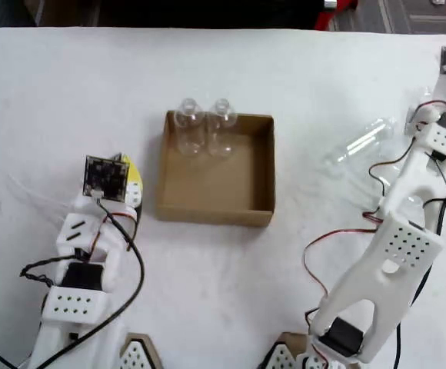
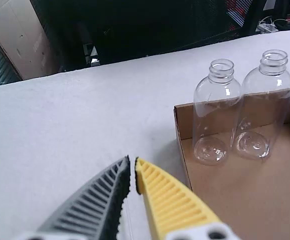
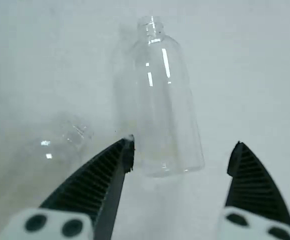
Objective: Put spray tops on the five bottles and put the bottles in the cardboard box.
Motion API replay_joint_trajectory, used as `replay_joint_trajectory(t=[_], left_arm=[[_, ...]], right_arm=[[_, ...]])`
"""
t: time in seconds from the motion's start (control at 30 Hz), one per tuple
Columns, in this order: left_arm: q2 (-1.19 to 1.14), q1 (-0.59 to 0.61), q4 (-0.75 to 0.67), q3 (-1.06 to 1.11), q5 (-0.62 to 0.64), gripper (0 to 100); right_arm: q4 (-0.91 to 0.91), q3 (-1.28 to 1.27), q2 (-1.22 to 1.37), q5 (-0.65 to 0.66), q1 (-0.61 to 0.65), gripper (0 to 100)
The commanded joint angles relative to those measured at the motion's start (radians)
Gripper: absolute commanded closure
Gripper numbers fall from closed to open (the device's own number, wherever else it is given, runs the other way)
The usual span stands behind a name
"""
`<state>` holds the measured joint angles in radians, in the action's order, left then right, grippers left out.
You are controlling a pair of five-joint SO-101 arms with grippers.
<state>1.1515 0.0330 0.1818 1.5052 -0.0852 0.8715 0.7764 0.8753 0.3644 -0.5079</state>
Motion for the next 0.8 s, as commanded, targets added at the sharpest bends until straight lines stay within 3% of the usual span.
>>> replay_joint_trajectory(t=[0.0,0.27,0.47,0.63,0.77], left_arm=[[0.012,-0.015,-0.023,-0.003,-0.011,98],[0.012,-0.016,-0.028,-0.003,-0.012,98],[0.012,-0.016,-0.026,-0.003,-0.012,98],[0.012,-0.016,-0.028,-0.003,-0.012,98],[0.012,-0.016,-0.029,-0.003,-0.012,98]], right_arm=[[-0.096,0.048,0.035,0.009,0.004,73.3],[-0.157,0.048,0.113,0.012,-0.019,74.5],[-0.154,0.048,0.104,0.012,-0.025,99.3],[-0.116,0.055,0.096,0.012,-0.058,95.1],[0.096,0.107,0.039,0.012,-0.074,98.1]])
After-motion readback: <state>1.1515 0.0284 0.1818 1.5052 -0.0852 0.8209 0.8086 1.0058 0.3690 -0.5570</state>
